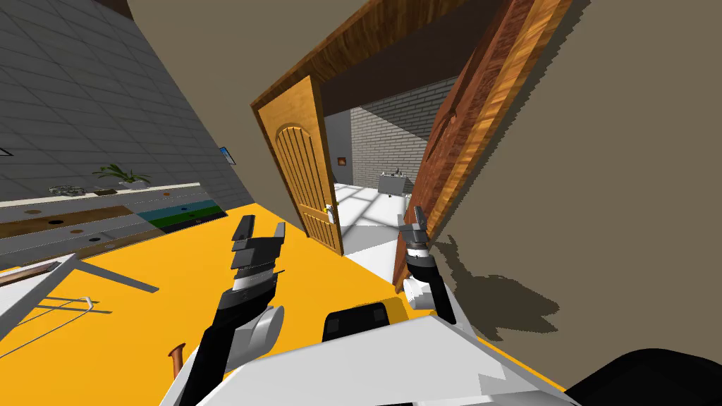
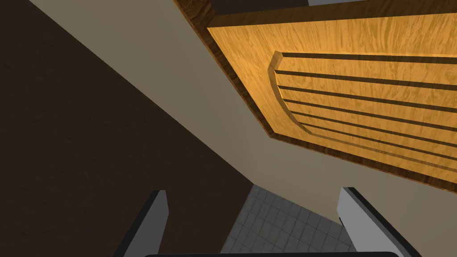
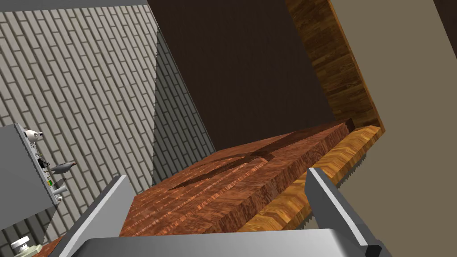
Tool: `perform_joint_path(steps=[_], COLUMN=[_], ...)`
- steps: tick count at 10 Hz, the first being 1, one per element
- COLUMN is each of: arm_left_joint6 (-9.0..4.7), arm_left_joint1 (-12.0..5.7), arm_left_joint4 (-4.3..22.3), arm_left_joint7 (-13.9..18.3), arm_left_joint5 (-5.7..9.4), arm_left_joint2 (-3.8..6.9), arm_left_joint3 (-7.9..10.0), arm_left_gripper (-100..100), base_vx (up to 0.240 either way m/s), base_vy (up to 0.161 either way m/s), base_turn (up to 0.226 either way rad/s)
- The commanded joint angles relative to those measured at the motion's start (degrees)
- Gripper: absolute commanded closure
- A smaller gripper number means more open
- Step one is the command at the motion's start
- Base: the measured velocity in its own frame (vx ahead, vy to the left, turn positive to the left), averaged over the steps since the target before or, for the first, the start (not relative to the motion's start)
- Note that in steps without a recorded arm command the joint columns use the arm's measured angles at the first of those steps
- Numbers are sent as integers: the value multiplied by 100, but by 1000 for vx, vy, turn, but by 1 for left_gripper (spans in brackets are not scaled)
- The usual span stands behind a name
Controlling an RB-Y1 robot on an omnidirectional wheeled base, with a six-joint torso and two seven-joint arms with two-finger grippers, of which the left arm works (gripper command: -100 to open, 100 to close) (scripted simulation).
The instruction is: Push the door open
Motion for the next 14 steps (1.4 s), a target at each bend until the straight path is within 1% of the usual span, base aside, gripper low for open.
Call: perform_joint_path(steps=[1,2,4,5,6,7,14], arm_left_joint6=[32,42,99,116,153,173,331], arm_left_joint1=[-70,-91,-214,-253,-332,-376,-718], arm_left_joint4=[183,237,557,656,862,977,1866], arm_left_joint7=[6,8,19,23,30,34,65], arm_left_joint5=[-4,-5,-11,-13,-17,-19,-36], arm_left_joint2=[57,73,156,179,224,248,401], arm_left_joint3=[-63,-82,-193,-228,-299,-339,-647], arm_left_gripper=[-100,-100,-100,-100,-100,-100,-100], base_vx=[73,115,102,129,158,118,72], base_vy=[75,132,169,177,170,143,101], base_turn=[-92,-80,-98,-103,-107,-103,-91])
